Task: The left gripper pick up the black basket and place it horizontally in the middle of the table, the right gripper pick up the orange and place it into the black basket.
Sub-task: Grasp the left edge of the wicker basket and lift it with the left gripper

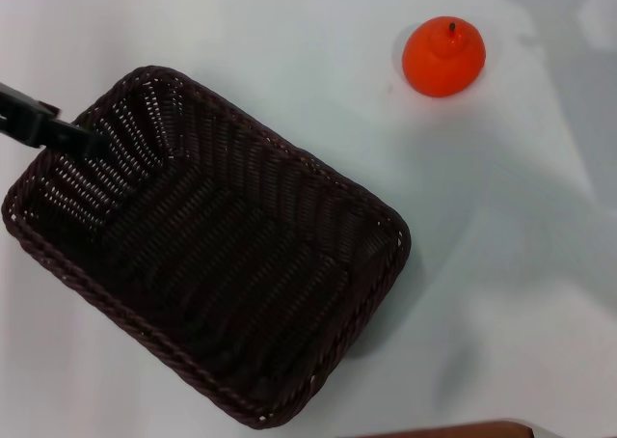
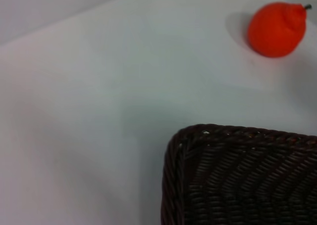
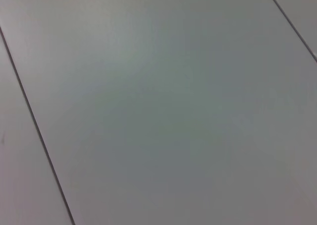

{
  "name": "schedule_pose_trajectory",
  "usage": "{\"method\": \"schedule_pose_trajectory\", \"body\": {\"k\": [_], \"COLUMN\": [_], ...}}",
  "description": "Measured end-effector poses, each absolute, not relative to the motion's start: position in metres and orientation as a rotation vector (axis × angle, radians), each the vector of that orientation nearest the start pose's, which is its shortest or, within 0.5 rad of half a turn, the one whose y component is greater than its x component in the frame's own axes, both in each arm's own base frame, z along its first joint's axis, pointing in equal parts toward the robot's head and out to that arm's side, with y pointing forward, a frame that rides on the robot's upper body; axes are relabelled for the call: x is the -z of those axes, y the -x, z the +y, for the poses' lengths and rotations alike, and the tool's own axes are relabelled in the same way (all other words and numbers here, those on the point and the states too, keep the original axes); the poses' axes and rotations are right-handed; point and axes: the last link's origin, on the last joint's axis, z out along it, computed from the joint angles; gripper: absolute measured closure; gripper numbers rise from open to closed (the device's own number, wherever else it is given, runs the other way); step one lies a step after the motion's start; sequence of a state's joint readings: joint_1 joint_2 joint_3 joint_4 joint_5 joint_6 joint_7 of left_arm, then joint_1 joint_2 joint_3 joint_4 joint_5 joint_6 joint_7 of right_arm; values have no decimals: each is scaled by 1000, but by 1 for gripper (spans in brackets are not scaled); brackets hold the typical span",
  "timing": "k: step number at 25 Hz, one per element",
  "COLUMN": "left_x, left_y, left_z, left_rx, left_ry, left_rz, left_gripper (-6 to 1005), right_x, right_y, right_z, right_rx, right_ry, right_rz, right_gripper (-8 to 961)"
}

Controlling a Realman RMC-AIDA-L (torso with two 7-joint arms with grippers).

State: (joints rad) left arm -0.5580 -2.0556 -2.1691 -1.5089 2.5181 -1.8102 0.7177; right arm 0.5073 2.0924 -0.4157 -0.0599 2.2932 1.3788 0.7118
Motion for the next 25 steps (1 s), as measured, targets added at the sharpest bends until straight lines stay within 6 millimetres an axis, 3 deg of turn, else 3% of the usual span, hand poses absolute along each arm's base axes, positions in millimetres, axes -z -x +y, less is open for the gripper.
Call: {"method": "schedule_pose_trajectory", "body": {"k": [7,13,25], "left_x": [-66,-56,-67], "left_y": [206,200,192], "left_z": [355,357,354], "left_rx": [-247,-242,-215], "left_ry": [2508,2522,2490], "left_rz": [-1066,-1021,-965], "left_gripper": [198,197,202], "right_x": [-47,-48,-53], "right_y": [-328,-330,-332], "right_z": [341,341,341], "right_rx": [1396,1408,1424], "right_ry": [758,760,753], "right_rz": [-1331,-1327,-1316], "right_gripper": [402,402,402]}}
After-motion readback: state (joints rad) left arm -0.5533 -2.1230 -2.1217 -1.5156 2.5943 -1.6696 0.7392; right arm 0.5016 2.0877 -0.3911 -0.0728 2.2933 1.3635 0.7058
